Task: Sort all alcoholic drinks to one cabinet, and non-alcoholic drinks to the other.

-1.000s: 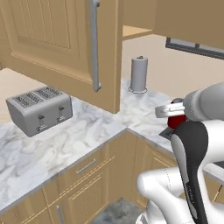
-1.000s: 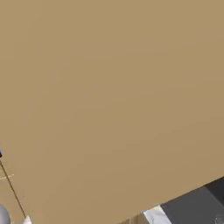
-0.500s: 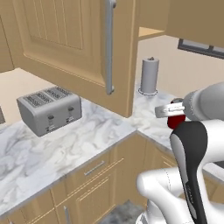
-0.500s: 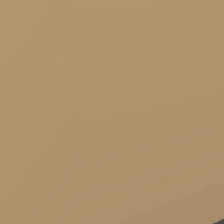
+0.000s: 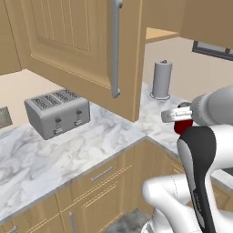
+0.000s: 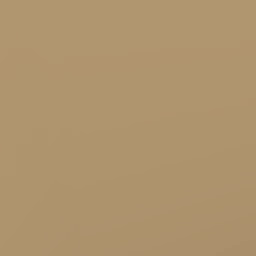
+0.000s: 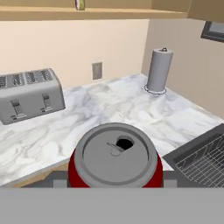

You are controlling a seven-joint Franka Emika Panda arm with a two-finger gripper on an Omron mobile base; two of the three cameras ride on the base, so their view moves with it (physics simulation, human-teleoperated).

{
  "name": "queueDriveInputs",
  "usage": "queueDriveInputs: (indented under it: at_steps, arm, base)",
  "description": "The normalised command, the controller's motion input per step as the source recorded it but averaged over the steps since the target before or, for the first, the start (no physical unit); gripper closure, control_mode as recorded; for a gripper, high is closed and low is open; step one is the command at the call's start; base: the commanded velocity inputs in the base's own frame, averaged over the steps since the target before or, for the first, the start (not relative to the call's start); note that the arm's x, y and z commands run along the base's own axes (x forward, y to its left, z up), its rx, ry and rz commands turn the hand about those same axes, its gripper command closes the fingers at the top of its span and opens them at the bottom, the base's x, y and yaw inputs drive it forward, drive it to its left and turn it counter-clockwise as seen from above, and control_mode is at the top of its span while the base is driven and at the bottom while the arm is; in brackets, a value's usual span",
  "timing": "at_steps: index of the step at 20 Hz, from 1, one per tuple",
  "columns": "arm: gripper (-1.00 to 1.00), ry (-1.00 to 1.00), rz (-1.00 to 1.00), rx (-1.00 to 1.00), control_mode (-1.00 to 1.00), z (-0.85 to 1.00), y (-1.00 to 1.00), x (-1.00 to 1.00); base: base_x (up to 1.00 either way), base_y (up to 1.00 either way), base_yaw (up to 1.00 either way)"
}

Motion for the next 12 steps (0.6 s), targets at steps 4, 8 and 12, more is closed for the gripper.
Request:
queueDriveInputs:
  at_steps: [4, 8, 12]
  arm:
    - [1.0, 0.0, 0.0, 0.0, 1.0, 0.0, 0.0, 0.0]
    - [1.0, 0.0, 0.0, 0.0, 1.0, 0.0, 0.0, 0.0]
    - [1.0, 0.0, 0.0, 0.0, 1.0, 0.0, 0.0, 0.0]
  base:
    - [0.33, -0.1, 0.1]
    - [0.27, -0.07, 0.11]
    - [0.06, -0.06, 0.14]
